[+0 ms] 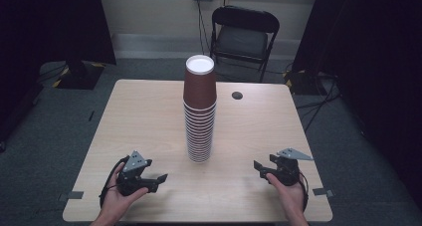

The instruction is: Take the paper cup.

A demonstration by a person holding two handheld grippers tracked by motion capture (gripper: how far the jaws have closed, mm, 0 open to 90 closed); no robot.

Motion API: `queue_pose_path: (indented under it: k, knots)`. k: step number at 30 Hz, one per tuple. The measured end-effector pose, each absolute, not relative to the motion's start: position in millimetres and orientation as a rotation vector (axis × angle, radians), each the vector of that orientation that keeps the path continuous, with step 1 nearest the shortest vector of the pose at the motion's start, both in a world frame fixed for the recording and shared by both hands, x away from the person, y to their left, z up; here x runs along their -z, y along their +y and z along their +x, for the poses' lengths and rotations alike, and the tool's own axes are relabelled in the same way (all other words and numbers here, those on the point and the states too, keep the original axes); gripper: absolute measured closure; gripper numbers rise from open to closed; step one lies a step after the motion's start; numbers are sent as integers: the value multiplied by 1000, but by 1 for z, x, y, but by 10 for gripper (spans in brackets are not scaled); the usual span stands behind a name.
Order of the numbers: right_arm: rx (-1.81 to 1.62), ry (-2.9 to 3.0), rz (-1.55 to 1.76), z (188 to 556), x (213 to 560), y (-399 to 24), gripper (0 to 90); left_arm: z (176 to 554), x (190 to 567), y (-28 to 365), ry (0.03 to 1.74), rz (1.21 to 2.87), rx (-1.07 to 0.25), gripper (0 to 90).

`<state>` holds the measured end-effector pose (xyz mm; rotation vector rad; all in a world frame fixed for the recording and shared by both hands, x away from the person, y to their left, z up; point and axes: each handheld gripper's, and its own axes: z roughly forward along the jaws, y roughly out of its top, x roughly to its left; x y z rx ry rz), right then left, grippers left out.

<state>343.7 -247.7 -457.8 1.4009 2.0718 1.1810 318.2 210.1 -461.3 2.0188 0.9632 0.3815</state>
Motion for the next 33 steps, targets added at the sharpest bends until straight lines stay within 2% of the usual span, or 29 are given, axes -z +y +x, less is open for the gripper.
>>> queue_pose_path:
  k: [2, 12, 15, 22, 27, 33]
  knots:
    - [-1237, 2086, 1380, 343, 457, -247, 316, 319, 461, 211, 964, 2013, -384, 202]
    - [-1307, 2123, 1316, 337, 449, -238, 313, 320, 459, 210, 965, 1996, -384, 179]
    - [-1309, 2098, 1304, 332, 441, -236, 291, 319, 458, 209, 943, 1999, -390, 179]
    - [-1418, 2081, 1192, 324, 426, -228, 135, 317, 456, 207, 922, 2000, -390, 179]
    - [-1457, 2090, 1137, 325, 413, -222, 144, 317, 456, 207, 927, 1997, -391, 181]
    - [-1502, 2081, 1113, 331, 392, -218, 232, 319, 457, 208, 936, 1991, -392, 185]
